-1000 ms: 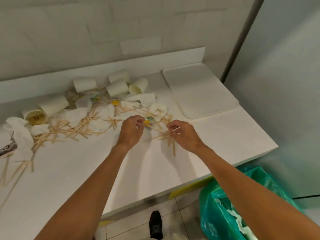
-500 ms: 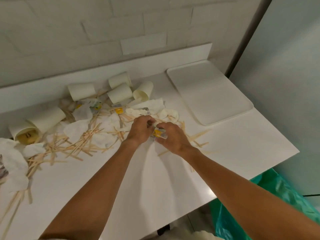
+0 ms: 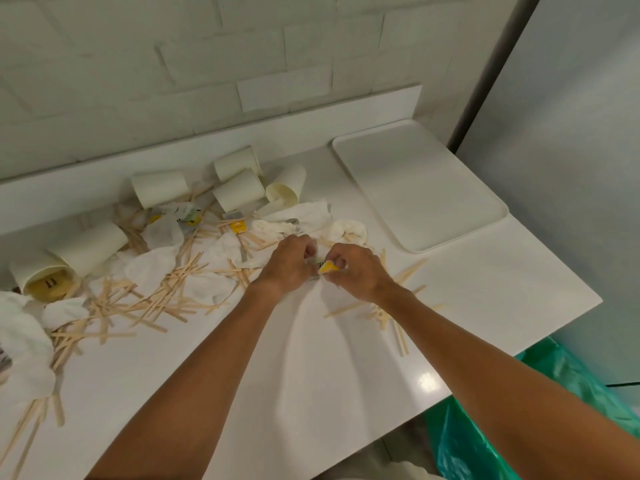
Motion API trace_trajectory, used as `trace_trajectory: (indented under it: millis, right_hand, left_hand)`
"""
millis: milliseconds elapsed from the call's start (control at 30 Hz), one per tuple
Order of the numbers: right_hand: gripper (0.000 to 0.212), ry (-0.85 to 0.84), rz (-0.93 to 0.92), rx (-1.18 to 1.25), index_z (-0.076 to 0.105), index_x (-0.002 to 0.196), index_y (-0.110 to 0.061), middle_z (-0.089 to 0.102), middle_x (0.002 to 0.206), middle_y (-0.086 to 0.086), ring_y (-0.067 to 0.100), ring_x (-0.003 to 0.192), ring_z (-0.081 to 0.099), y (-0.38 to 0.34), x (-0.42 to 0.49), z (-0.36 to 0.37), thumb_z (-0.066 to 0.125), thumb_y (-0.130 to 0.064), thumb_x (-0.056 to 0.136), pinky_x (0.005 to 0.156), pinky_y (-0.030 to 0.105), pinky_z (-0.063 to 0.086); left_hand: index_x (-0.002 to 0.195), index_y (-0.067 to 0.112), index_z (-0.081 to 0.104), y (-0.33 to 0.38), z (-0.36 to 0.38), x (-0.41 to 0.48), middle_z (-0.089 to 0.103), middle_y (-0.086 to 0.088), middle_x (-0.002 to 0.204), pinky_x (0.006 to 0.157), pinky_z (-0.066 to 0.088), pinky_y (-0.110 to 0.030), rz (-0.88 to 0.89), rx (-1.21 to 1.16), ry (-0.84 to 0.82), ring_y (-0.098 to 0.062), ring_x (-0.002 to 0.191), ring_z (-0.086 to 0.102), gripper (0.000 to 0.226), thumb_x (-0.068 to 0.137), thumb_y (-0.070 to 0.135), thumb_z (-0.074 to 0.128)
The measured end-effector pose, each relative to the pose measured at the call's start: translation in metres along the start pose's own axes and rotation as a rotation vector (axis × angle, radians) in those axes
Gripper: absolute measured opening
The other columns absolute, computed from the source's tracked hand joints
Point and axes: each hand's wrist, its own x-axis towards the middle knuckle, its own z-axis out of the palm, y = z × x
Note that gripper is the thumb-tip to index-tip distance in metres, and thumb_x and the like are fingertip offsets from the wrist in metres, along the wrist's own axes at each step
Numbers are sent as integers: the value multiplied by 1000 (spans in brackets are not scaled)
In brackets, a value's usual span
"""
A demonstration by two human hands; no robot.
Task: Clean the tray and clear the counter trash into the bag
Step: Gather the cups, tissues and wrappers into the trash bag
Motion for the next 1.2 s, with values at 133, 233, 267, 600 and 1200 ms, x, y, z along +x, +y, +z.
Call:
trace_trajectory:
  millis: [133, 233, 267, 600, 1200]
  right_hand:
    - [12, 95, -67, 48, 58, 81, -31, 57, 86, -11, 11, 86, 58, 1, 0, -4, 68, -27, 84, 84, 37, 51]
    - [8, 165, -58, 101, 58, 80, -26, 62, 88, -7, 14, 83, 59, -2, -3, -11, 66, -26, 83, 75, 31, 50]
    - [9, 183, -52, 127, 58, 79, -25, 63, 87, -6, 15, 79, 59, -3, -4, -12, 66, -26, 83, 71, 29, 50]
    - [15, 282, 7, 571, 61, 78, -12, 68, 76, -1, 12, 69, 66, -6, -23, -31, 75, -7, 79, 70, 23, 52]
    - [8, 469, 52, 755, 68, 89, -14, 71, 91, 11, 14, 81, 64, 65, -97, -85, 70, -7, 86, 81, 28, 55]
  left_hand:
    - [92, 7, 63, 1, -1, -8, 61, -2, 88, 73, 46, -30, 5, 37, -42, -21, 86, 58, 19, 77, 8, 73]
    - [77, 13, 59, 8, -3, -11, 59, -3, 80, 66, 40, -27, -37, 91, -83, -22, 78, 56, 12, 78, 8, 70]
    - [71, 15, 56, 10, -3, -12, 59, -3, 77, 64, 39, -27, -39, 113, -89, -22, 75, 55, 16, 78, 9, 68]
    - [75, 18, 61, 23, -15, -27, 70, -2, 84, 64, 46, -27, -113, -50, 258, -20, 77, 64, 14, 89, 15, 60]
    - [75, 8, 65, 108, 31, -52, 67, -4, 75, 63, 44, -25, 33, -204, 184, -13, 67, 60, 22, 93, 19, 58]
